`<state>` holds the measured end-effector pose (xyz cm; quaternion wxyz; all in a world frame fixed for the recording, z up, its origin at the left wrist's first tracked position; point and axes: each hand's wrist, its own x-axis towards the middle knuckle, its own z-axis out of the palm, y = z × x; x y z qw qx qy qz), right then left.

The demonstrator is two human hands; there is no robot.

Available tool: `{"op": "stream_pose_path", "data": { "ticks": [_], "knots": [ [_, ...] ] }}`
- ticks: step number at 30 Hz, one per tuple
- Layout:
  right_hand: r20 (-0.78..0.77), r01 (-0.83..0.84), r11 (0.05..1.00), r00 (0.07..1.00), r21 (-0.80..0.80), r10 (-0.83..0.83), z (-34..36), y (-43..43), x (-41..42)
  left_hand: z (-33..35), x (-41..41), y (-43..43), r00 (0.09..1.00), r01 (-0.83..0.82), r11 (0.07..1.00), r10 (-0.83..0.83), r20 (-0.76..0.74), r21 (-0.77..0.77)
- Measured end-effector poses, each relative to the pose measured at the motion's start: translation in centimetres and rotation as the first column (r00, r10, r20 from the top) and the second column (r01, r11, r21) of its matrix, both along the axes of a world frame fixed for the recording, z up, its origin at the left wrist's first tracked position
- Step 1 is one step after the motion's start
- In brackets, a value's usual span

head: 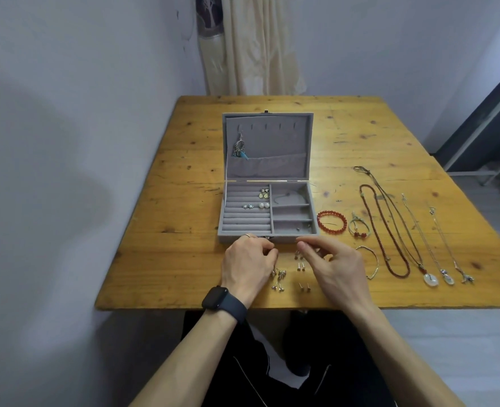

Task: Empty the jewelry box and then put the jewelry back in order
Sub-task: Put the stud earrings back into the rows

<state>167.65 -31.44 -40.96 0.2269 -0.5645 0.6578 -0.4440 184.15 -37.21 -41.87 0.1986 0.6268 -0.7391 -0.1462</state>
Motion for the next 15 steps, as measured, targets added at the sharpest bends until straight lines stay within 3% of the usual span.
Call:
{"op": "stream_pose_path", "data": {
  "ticks": [4,8,11,15],
  "knots": [
    [0.087,-0.001,1.0,0.996,-0.021,0.003,0.4,0.4,-0.3,0.1,0.2,-0.2,0.999,0.004,0.999,-0.002,-0.04,0.05],
    [0.101,-0.02,0.998,0.995,-0.056,0.025,0.8,0.2,-0.1,0.6,1.2,-0.2,0.962,0.022,0.987,0.022,-0.273,0.156],
    [0.108,-0.031,0.997,0.993,-0.069,0.038,1.2,-0.4,0.4,1.6,2.6,-0.5,0.886,0.048,0.985,0.035,-0.463,0.167],
    [0.116,-0.07,0.996,0.99,-0.059,0.077,1.5,-1.6,1.3,2.8,4.7,-1.4,0.819,0.084,0.987,0.011,-0.573,0.139]
  ]
}}
